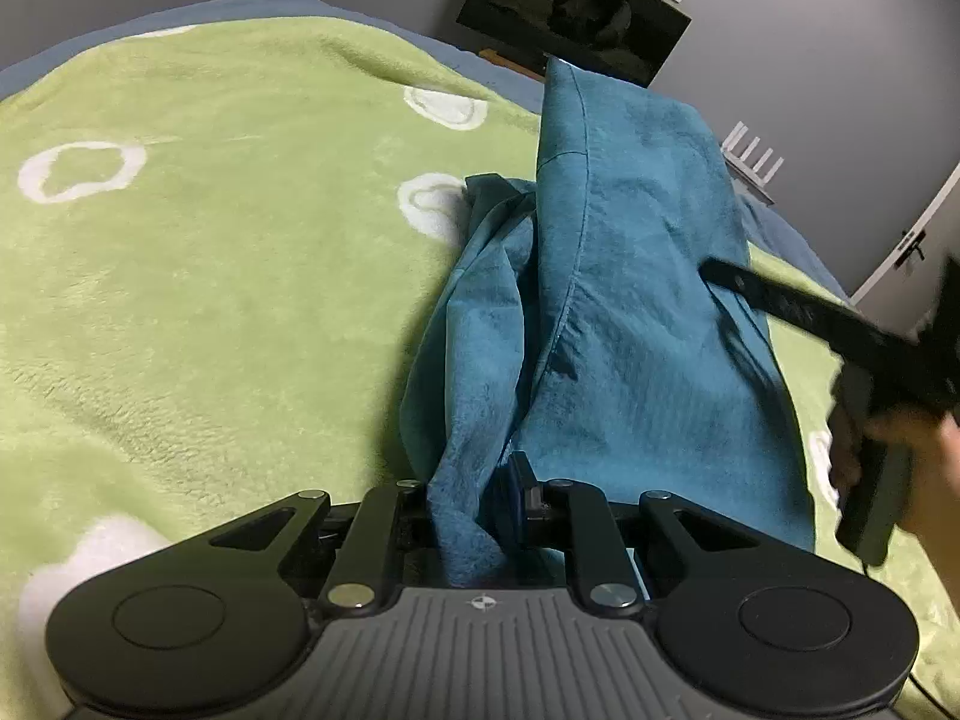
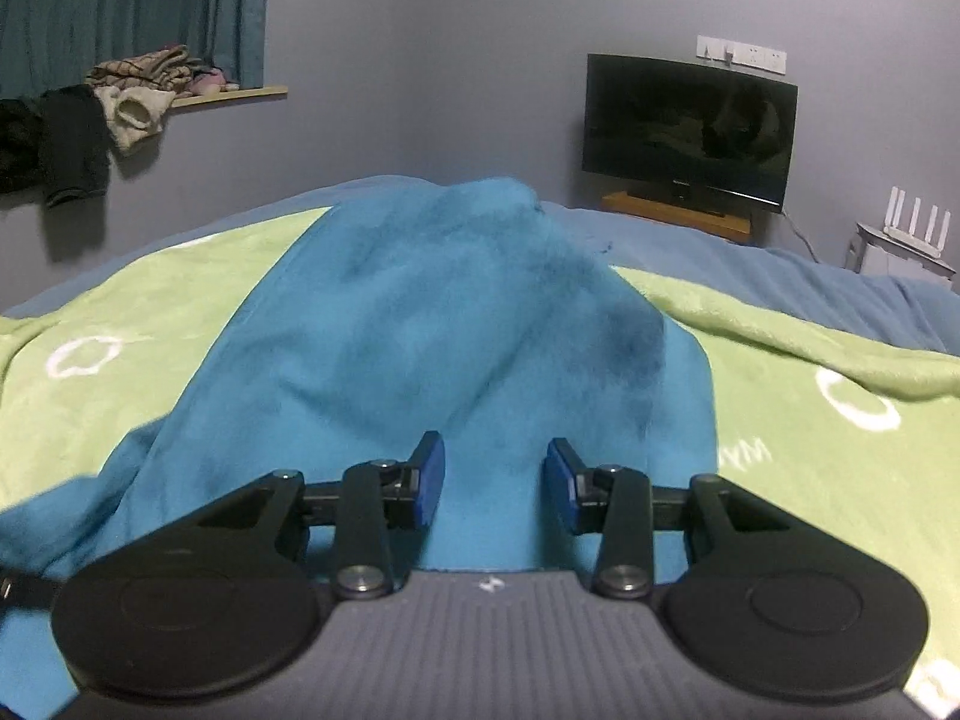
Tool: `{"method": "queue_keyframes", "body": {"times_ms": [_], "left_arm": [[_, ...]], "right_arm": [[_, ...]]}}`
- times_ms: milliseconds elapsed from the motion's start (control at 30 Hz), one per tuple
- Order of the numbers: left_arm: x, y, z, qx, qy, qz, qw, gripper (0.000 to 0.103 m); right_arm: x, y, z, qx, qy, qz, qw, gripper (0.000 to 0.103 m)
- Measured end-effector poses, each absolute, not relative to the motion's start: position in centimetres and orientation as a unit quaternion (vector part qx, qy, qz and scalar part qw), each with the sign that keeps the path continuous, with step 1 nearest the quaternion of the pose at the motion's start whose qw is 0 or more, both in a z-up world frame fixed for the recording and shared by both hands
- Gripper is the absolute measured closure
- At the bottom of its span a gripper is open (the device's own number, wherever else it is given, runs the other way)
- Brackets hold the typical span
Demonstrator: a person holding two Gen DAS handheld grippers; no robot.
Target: Fold large clothes
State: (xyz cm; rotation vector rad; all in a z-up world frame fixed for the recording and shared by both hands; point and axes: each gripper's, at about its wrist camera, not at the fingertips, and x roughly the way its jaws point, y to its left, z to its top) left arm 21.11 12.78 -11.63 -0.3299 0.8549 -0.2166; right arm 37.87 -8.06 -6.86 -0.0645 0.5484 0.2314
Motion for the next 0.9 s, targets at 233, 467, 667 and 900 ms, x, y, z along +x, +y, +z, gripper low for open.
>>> {"method": "queue_keyframes", "body": {"times_ms": [233,467,667,900], "left_arm": [[20.9,12.8,-11.5,-0.156,0.412,-0.105,0.892,0.085],[20.5,12.6,-11.4,-0.157,0.408,-0.101,0.894,0.085],[19.4,13.1,-11.3,-0.162,0.405,-0.085,0.896,0.083],[16.5,14.0,-6.4,-0.139,0.326,-0.045,0.934,0.037]], "right_arm": [[43.3,-8.1,-7.7,0.009,0.276,0.087,0.957,0.065],[48.6,-6.1,-7.7,-0.025,0.280,0.084,0.956,0.065],[53.0,-5.4,-7.8,-0.004,0.309,0.075,0.948,0.065],[51.9,-11.3,-5.0,0.127,0.227,0.117,0.958,0.065]]}}
